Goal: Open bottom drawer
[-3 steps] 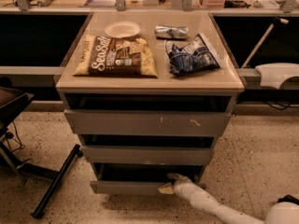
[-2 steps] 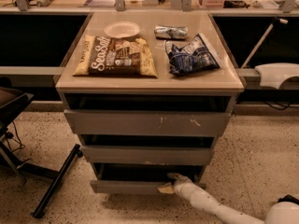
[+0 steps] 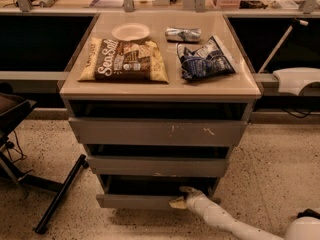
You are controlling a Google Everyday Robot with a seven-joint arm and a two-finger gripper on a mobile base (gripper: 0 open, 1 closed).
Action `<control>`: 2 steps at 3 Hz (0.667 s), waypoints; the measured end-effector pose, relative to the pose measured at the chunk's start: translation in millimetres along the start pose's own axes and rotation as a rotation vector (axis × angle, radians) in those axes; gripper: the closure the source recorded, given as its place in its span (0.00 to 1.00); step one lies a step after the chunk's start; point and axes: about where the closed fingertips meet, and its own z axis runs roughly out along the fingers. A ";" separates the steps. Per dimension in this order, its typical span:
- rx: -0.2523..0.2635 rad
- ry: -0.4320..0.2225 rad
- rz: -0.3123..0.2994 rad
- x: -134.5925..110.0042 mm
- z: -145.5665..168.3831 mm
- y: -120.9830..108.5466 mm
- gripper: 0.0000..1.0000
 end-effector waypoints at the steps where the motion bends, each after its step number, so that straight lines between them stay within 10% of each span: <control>1: -0.005 -0.003 0.002 2.0 -4.6 4.2 1.00; 2: -0.005 -0.003 0.002 1.1 -6.0 4.4 1.00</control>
Offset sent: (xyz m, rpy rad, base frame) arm -0.4260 -0.0638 -0.0321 0.0578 0.0652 0.1479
